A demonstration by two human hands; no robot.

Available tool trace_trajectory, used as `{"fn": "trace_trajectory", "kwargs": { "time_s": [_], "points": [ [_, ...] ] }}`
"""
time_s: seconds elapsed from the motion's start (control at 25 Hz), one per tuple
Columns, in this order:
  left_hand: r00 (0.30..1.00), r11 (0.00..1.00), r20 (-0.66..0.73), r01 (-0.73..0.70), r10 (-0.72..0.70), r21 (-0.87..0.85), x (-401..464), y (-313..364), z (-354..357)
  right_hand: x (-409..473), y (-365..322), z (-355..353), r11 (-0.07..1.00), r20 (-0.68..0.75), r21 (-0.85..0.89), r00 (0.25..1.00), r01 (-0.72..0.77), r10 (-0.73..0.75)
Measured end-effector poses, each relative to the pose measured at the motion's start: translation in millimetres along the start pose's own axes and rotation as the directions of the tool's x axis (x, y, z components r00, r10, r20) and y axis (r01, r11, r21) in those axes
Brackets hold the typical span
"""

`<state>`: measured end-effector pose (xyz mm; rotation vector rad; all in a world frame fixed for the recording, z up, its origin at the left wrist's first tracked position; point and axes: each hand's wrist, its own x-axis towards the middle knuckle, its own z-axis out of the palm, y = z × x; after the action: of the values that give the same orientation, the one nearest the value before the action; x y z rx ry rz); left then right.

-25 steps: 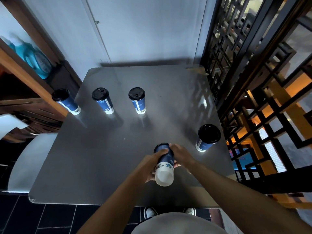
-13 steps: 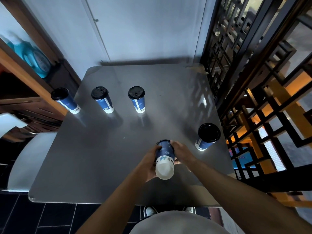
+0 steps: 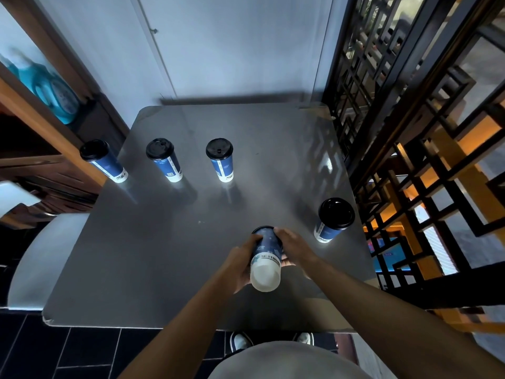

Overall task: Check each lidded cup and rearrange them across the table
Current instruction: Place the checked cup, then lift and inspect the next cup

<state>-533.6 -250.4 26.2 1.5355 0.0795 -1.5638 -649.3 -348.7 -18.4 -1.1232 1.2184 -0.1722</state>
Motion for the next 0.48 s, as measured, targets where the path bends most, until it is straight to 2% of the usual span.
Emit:
{"fn": "trace_trajectory", "kwargs": {
  "time_s": [0.08,0.16,0.28,0.36,0.48],
  "points": [
    [0.996,0.989,0.082,0.052,-0.041,-0.138,-9,1,3,-1,-1,0,0.999,0.012,0.030,1.000,-0.019,0.019],
    [0.993,0.985,0.110,0.062,-0.044,-0.161,-10,-1,4,0,-1,1,1.000,0.015,0.013,1.000,-0.014,0.014],
    [0.996,0.988,0.077,0.050,-0.039,-0.146,-9,-2,4,-1,0,3,1.000,0.010,-0.017,1.000,-0.007,0.007],
    [1.000,0.997,0.014,-0.002,0.003,-0.071,0,-5,0,-1,1,2,0.999,-0.004,-0.043,1.000,0.002,-0.002],
    [0.985,0.971,-0.138,-0.065,0.099,0.230,7,-10,-6,-3,1,1,0.991,-0.017,-0.120,0.998,0.051,-0.053]
  ]
}}
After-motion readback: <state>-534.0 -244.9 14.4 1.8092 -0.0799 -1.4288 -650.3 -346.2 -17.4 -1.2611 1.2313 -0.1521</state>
